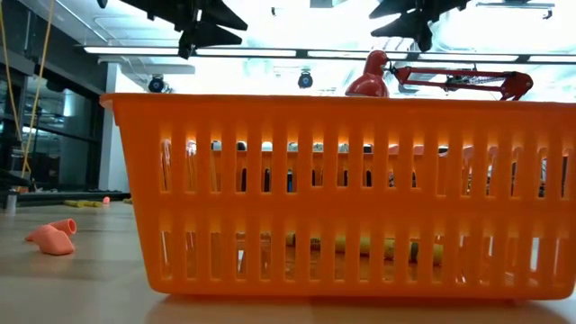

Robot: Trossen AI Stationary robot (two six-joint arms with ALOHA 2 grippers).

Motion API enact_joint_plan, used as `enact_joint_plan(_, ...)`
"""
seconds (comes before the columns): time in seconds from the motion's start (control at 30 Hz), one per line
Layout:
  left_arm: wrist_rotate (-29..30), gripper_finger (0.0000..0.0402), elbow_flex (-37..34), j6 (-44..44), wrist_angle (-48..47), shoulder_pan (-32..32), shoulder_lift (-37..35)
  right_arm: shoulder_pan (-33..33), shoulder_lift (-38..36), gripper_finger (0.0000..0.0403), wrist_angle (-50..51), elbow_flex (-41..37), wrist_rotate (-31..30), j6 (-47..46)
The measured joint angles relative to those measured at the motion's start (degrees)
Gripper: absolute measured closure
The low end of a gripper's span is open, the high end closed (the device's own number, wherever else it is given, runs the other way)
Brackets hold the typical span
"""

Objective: Sort crayons
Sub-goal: Put the yellow crayon into the orange bin

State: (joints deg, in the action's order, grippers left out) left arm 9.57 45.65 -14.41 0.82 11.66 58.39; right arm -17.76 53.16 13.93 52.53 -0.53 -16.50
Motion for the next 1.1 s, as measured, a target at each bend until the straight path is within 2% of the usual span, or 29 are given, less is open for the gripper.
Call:
enact_joint_plan(0.17, 0.0, 0.0254, 0.0, 0.0, 0.0, 0.0, 0.0, 0.0, 1.1, 0.024, 0.4, 0.0, -1.2, -3.3)
enact_joint_plan(0.3, 0.0, 0.0254, 0.0, 0.4, 0.0, 0.0, 0.0, 0.0, 2.5, 0.024, 0.7, 0.0, -2.7, -9.3)
enact_joint_plan(0.43, 0.4, 0.0254, 0.0, 4.0, 0.2, 0.0, 0.0, 0.0, 4.2, 0.024, 2.4, 0.0, -7.0, -13.2)
enact_joint_plan(0.6, 0.5, 0.0254, 0.0, 4.6, 0.4, 0.0, 0.0, 0.0, 6.5, 0.024, 4.5, 0.0, -11.0, -18.2)
enact_joint_plan(1.1, -1.5, 0.0254, 0.0, 4.2, 0.3, 0.0, 0.0, 0.0, 8.5, 0.024, 4.5, 0.0, -11.5, -21.1)
